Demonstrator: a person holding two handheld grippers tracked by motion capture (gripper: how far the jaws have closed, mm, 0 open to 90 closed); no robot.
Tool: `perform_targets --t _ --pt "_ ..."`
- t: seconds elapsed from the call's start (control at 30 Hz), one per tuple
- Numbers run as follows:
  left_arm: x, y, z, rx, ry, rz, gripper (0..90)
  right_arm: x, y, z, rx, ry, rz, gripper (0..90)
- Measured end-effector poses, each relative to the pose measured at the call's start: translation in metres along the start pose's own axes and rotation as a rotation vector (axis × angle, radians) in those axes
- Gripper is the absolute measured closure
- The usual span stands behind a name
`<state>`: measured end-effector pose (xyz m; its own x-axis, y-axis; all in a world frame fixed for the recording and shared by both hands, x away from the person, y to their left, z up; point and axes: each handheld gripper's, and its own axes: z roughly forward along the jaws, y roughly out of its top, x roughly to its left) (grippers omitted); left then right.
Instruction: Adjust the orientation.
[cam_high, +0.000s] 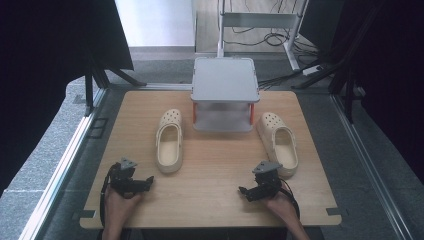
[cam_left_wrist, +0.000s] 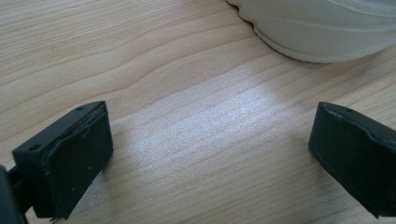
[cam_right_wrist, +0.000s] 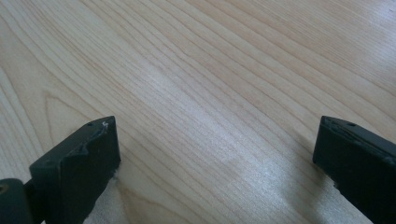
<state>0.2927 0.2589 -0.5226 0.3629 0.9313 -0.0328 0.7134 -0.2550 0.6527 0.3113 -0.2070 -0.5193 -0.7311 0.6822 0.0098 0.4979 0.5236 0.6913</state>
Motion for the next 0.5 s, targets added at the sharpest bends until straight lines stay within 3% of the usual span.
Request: perform_targets --t 0.13,0.5 --pt "0.0 0.0 0.0 -0.001 0.002 0.0 0.0 -0.001 0.002 -0.001 0.009 0.0 0.005 2.2" --pt "-0.001 0.001 0.001 -0.003 0.004 -0.007 0.0 -0.001 0.024 -0.006 -0.013 0.07 -0.001 0.0"
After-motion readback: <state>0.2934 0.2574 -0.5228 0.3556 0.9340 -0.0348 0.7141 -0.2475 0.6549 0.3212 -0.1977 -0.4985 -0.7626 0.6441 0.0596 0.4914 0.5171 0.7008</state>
